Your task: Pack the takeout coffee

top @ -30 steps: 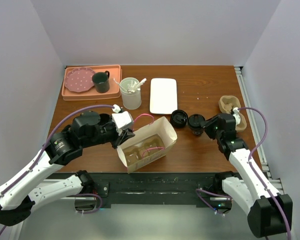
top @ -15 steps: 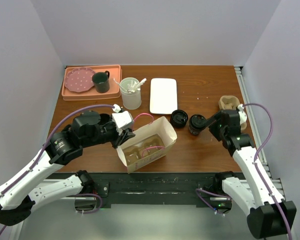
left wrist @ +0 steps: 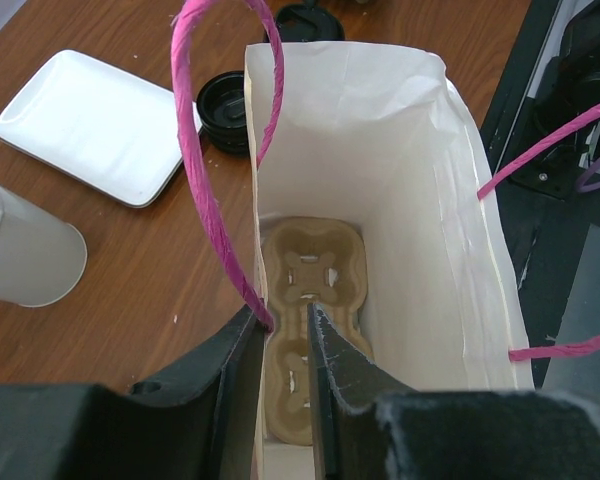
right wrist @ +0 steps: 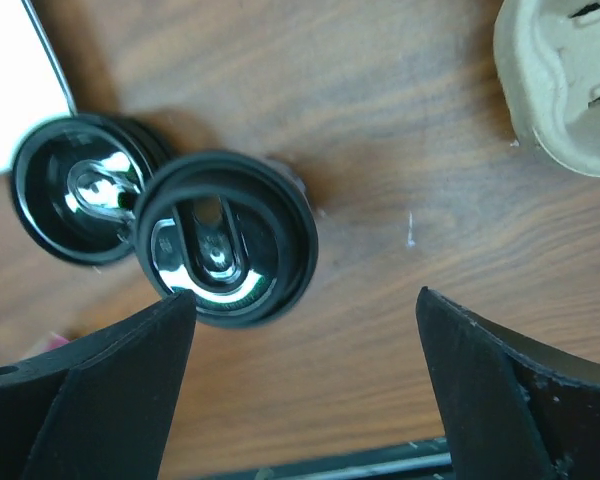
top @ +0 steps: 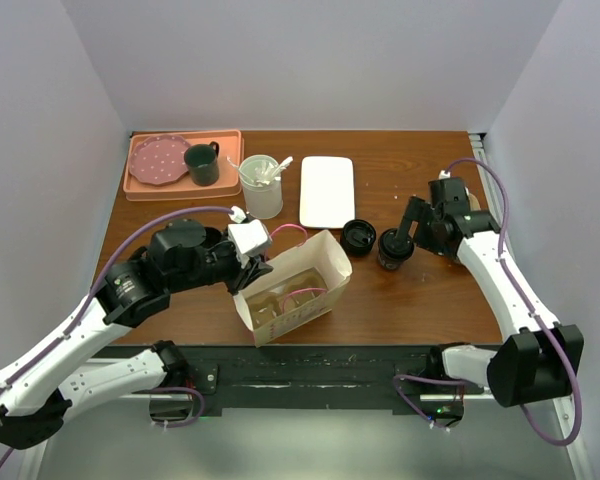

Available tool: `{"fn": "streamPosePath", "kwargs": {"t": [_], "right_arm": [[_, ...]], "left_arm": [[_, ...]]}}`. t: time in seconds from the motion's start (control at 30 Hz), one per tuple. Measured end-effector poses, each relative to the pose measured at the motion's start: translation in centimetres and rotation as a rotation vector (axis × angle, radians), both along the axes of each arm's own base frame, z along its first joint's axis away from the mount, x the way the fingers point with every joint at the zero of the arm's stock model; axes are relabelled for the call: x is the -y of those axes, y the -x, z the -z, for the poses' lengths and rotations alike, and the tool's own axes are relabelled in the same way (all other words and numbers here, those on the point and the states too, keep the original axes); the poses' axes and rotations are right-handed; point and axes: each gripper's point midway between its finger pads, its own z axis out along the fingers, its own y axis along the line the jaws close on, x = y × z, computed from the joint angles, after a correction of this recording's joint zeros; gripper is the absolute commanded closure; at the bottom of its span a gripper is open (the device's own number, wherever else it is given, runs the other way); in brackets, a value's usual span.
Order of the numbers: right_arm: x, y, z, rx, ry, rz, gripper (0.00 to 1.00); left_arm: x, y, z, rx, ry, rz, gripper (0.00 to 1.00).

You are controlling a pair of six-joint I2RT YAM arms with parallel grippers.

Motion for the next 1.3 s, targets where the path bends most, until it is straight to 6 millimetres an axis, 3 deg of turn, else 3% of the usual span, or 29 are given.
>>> {"fn": "streamPosePath", "kwargs": {"t": [0.43, 0.63, 1.3], "right_arm": [[-4.2, -1.0, -0.1, -0.038, 0.029, -0.234, 0.09], [-5.9, -1.7, 1.7, -0.100, 0.075, -0.292, 0.09], [-4.8, -2.5, 1.2, -0.118, 0.170, -0.276, 0.08]], "left_arm": [[0.3, -0.3, 0.0, -0.006, -0.007, -0.002, 0.71], [0.4, -0.4, 0.0, -0.008, -0.011, -0.004, 0.71], [0.6, -0.8, 0.3, -0.008, -0.019, -0.015, 0.71]]}}
